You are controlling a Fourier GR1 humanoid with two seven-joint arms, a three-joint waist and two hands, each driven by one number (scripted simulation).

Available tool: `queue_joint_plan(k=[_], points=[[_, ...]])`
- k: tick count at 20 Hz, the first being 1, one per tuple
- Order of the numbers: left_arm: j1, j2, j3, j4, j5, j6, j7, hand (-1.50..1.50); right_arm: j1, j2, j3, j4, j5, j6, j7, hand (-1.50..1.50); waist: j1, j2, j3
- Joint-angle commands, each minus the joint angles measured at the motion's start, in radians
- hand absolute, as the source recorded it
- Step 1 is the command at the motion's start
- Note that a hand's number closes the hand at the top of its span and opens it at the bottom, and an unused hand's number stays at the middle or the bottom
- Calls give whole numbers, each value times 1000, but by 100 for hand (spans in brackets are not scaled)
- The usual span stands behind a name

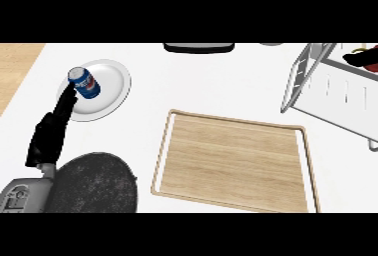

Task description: Pick the bell pepper from the tray and place it in the tiered basket

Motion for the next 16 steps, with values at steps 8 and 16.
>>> queue_joint_plan(k=[8, 16], points=[[23, 14, 35, -22, 11, -29, 15, 0, 89, -72, -90, -244, -106, -83, -25, -150, -18, -4, 3], [83, 20, 52, -54, 8, -33, -10, 0, 256, -126, -237, -496, -279, 103, 165, -150, -33, -10, 3]])
